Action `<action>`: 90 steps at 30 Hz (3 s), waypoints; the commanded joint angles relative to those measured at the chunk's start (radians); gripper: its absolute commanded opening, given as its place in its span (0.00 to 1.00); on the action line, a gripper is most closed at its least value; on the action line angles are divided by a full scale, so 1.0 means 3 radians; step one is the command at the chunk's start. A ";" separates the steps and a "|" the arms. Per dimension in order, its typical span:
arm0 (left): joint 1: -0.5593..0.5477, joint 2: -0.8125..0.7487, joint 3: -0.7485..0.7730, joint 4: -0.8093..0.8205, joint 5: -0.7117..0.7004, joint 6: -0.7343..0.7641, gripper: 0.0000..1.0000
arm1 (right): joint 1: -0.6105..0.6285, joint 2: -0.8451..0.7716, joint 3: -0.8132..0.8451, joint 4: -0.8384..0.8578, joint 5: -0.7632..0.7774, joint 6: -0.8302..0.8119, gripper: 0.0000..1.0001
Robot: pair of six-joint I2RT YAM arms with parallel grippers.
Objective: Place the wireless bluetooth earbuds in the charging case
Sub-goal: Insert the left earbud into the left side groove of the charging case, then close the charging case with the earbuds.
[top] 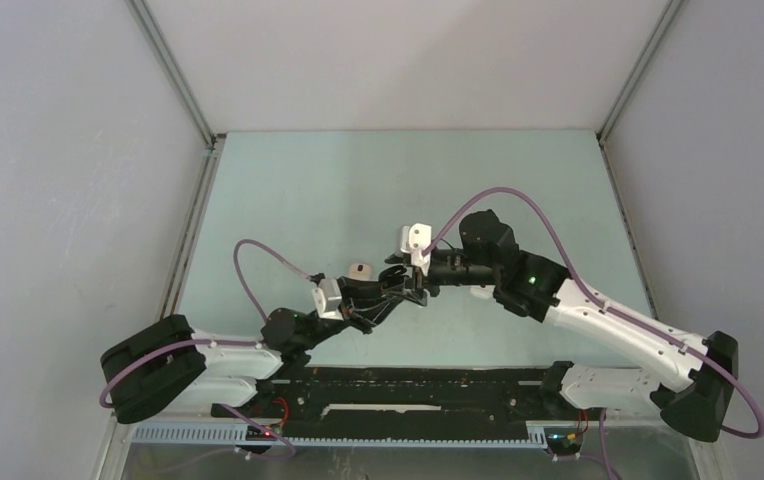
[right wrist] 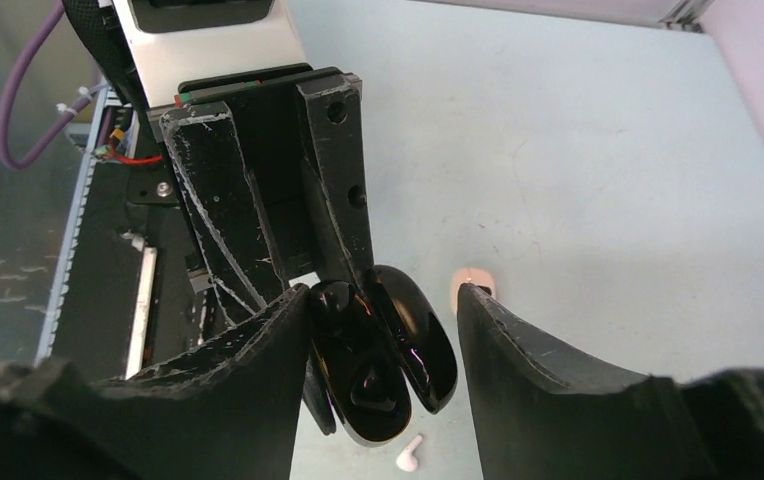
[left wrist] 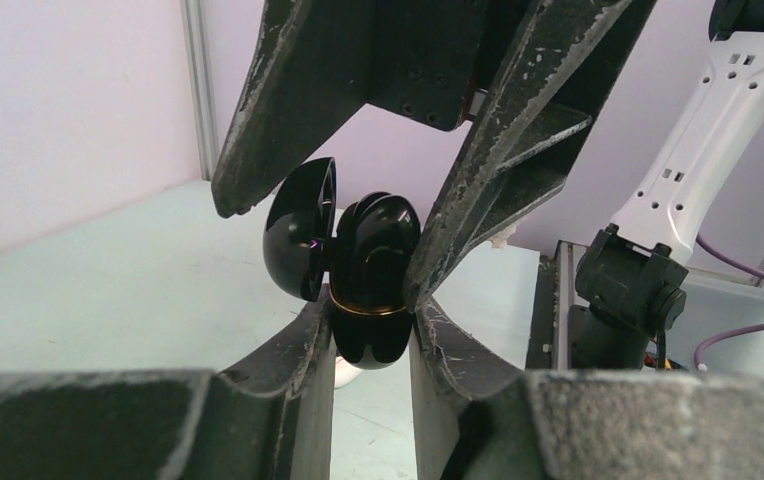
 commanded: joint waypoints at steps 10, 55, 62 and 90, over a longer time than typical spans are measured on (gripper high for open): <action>-0.0054 -0.0030 -0.0023 0.0324 0.0117 0.0177 0.00 | -0.0226 0.0149 0.0294 -0.0659 -0.0549 0.0342 0.59; -0.0118 0.0084 0.0585 -0.1350 0.0335 -0.0043 0.00 | -0.2300 0.0030 0.0194 -0.2122 -0.2153 -0.0479 0.97; -0.0237 -0.0300 0.0778 -0.2234 0.0186 0.0090 0.00 | -0.1680 -0.0474 -0.0366 -0.1568 -0.1539 -0.0282 1.00; -0.0458 0.0014 0.1318 -0.2906 -0.0010 0.0037 0.00 | -0.1546 -0.0647 -0.0416 -0.2118 -0.2142 -0.0962 1.00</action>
